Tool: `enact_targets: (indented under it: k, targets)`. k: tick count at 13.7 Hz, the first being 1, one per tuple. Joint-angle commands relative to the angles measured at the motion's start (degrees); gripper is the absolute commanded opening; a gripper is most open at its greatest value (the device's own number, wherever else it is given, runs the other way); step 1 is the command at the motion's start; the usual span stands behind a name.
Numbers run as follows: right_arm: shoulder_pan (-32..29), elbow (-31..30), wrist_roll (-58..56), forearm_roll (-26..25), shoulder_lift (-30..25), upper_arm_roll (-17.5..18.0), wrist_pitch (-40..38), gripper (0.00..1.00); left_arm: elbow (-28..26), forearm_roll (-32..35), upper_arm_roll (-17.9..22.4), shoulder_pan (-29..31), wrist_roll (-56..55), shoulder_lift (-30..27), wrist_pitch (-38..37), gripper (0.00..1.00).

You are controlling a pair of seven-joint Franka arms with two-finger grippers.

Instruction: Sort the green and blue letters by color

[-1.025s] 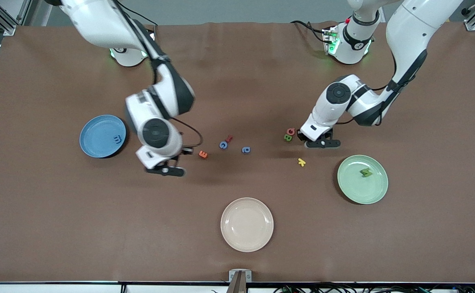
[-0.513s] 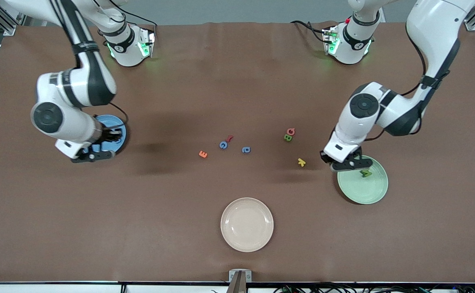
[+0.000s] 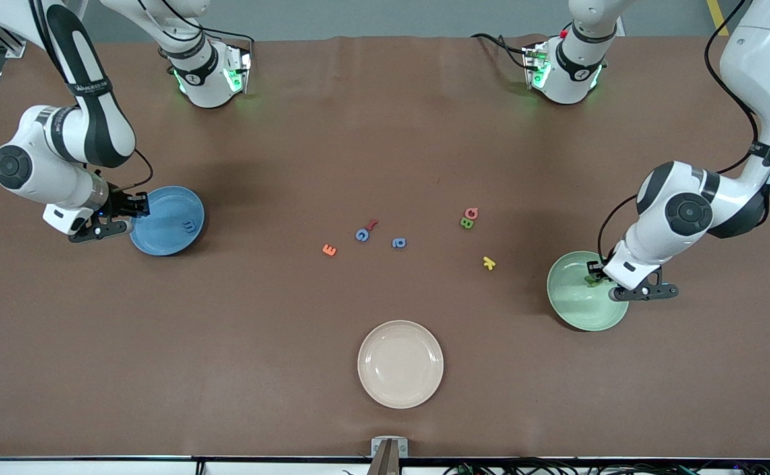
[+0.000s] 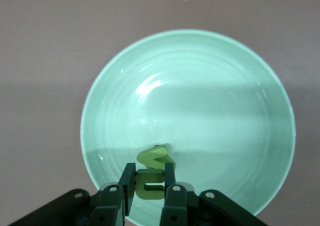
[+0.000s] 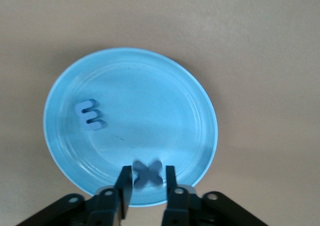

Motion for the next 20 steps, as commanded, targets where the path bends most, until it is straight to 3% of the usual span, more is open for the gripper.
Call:
enact_targets:
  k: [1,4,7,10,11,12,13,14,17,20]
  targets:
    - [-1.23,-1.09,-0.07,-0.37,-1.33,1.36,0.14,1.00,0.99,1.43,-0.67,1.24,0.31,1.87,0.04,0.04]
    - [1.21,-0.48,4.82,0.33,-1.76,1.80,-1.79,1.00,1.08,1.43,-0.67,1.24,0.14,2.58,0.13,0.11]
    - [10.25,1.01,19.65,0.86,-2.47,1.89,-2.94,1.00,1.95,1.43,-0.67,1.15,0.31,3.46,0.21,0.14]
    - [22.28,4.08,36.96,5.59,-1.86,1.80,-2.68,1.00,3.01,1.43,-0.67,0.98,0.23,4.60,0.21,0.17]
    - [26.32,5.75,44.07,7.35,-1.07,1.71,-2.33,1.00,3.01,1.43,-0.67,0.98,0.23,4.60,0.21,0.25]
    - [29.84,7.42,51.36,7.97,0.24,1.71,-1.80,1.00,3.01,1.43,-0.67,0.98,0.23,4.60,0.21,0.40]
    - [33.27,9.08,57.09,7.98,1.82,1.62,-0.93,1.00,3.01,1.43,-0.67,0.98,-0.47,4.60,0.21,0.73]
    - [35.92,10.41,61.67,8.07,3.49,1.62,0.48,1.00,2.93,1.43,-0.67,1.06,-0.74,4.43,0.21,0.99]
    - [43.74,14.62,75.47,7.72,11.04,1.62,7.15,1.00,2.31,1.26,-1.81,0.89,-2.66,3.38,0.13,1.00]
    - [49.55,22.87,86.73,6.40,19.65,1.36,8.40,1.00,0.38,1.17,-7.25,0.71,-12.31,2.93,-0.49,1.00]
